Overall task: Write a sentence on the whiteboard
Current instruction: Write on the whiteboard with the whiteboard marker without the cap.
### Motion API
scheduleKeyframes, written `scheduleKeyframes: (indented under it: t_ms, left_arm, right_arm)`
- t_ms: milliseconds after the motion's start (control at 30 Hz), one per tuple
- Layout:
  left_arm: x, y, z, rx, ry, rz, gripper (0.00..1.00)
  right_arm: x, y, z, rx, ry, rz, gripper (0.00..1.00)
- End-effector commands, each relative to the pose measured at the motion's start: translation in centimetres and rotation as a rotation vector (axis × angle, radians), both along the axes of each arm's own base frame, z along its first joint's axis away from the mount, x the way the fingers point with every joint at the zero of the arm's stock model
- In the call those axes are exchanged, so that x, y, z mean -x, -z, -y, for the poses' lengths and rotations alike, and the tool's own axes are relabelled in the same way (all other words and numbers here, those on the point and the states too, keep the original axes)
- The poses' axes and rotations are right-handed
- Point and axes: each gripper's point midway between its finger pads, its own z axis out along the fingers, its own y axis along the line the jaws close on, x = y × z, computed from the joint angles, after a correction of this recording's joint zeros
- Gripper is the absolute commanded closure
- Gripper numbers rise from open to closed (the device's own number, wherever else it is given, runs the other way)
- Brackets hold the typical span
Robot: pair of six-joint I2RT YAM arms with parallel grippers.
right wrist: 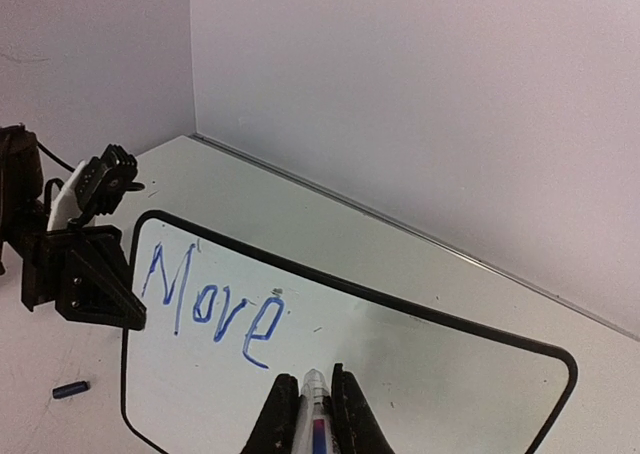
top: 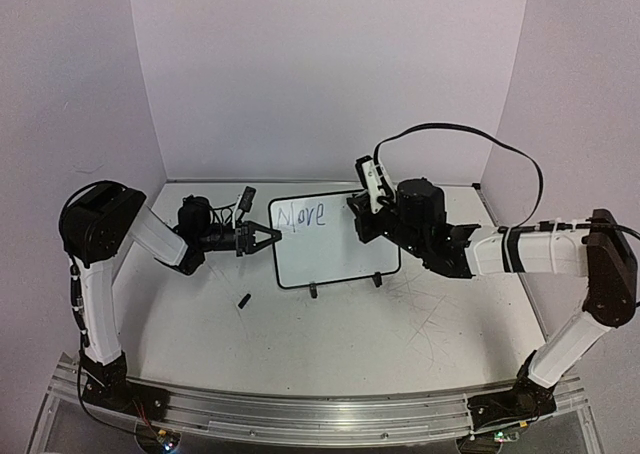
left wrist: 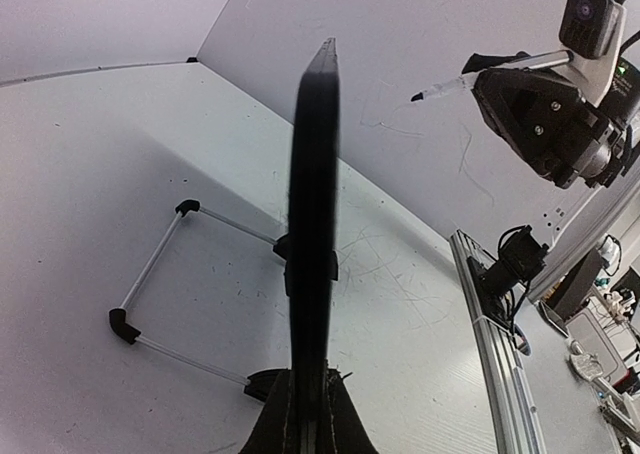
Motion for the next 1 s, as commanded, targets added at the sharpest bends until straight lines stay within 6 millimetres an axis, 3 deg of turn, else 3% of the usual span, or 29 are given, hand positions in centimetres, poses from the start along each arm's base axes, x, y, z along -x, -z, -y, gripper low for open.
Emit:
scheduleKeyframes:
  t_ms: [0,133,667,967]
  left_arm:
    - [-0.3,-0.1,-0.4,-0.031,-0.050,0.025,1.00]
    - [-0.6,0.0,-0.7,-0.039,-0.083,0.021,1.00]
    - [-1.1,0.2,-0.9,-0.055,-0.122,0.016,1.00]
    - [-1.3,0.0,-0.9,-0.058,-0.127,0.018,1.00]
  right_arm:
    - [-0.5,-1.1,1.5,-0.085,0.081,-0.031,1.00]
    - [-0.6,-0.7,1.8,-0.092,0.089,-0.046,1.00]
    - [-1.3,0.6,-0.8,0.086,-0.014,-0.040,1.00]
    - [-1.5,0.5,-0.4,0.072,0.007,-0.023,1.00]
